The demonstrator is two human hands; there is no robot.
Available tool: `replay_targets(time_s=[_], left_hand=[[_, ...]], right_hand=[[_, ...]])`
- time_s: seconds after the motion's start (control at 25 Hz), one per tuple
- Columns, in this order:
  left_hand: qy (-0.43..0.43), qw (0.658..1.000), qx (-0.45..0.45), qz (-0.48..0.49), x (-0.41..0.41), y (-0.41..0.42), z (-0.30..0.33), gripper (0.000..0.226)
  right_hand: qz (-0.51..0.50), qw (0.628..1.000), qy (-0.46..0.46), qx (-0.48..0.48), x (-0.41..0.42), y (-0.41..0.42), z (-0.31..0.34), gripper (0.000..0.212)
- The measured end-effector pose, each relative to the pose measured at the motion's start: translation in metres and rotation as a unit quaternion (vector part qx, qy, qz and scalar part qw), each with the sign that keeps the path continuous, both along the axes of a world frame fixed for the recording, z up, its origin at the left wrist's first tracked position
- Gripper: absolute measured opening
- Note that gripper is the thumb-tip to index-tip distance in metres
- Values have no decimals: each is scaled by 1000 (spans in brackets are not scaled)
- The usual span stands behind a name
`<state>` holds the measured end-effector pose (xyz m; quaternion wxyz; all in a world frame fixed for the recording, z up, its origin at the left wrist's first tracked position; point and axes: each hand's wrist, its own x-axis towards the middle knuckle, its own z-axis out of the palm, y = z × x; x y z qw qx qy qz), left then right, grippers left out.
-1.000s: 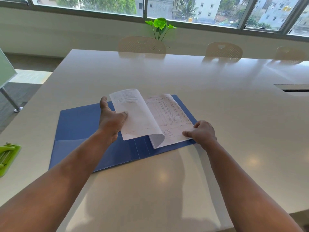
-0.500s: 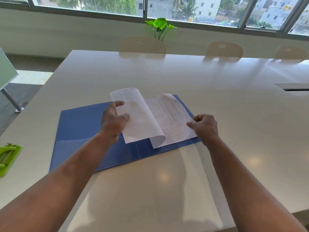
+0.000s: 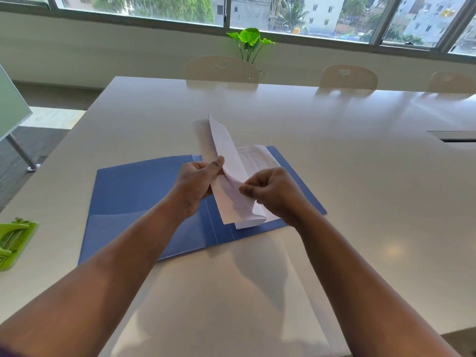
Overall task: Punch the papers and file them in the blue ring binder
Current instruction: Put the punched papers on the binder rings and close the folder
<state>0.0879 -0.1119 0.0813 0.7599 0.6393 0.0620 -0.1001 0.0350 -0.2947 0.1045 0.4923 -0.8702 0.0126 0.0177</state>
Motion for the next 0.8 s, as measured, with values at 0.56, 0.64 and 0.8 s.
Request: replay_targets(time_s=[0.56,0.64,0.8], left_hand=[[42,997,33,58,1,4,-4,11],[35,997,35,65,1,4,-4,14],[13,996,23,82,-2,3,-2,18]], right_hand=[[-44,992,-39,114,0,-10,-8,32],[-74,990,-76,93,2,-13,-8,14],[-78,989,-117,41,-1,-13,-7,21]])
